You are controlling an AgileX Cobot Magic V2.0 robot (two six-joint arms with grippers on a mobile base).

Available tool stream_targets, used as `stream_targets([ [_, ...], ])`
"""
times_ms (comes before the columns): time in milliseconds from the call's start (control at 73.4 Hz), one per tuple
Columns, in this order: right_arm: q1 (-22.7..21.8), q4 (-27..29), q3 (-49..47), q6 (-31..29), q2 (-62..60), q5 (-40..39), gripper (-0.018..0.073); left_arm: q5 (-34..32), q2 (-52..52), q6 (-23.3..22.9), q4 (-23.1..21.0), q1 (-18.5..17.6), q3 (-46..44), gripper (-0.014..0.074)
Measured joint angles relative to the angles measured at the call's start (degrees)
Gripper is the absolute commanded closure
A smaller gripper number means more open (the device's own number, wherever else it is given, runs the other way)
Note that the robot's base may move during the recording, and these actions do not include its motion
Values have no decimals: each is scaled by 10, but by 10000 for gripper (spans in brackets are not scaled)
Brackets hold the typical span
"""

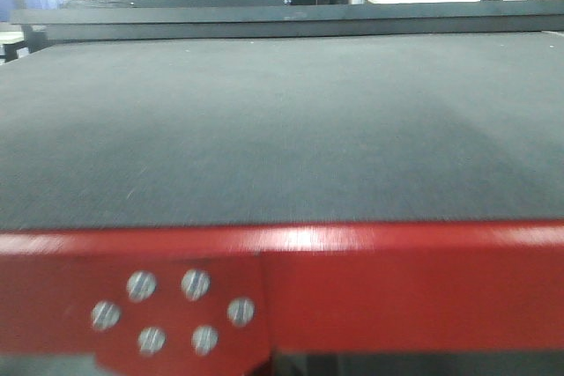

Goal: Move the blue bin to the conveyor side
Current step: 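Carry the bin with both grippers while driving up to the conveyor table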

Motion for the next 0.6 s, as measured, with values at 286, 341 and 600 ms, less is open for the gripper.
stream_targets([
  [286,0,0,0,0,0,0,638,0,0,0,1,0,0,613],
  [341,0,0,0,0,0,0,638,0,0,0,1,0,0,613],
  [600,0,0,0,0,0,0,638,0,0,0,2,0,0,613],
])
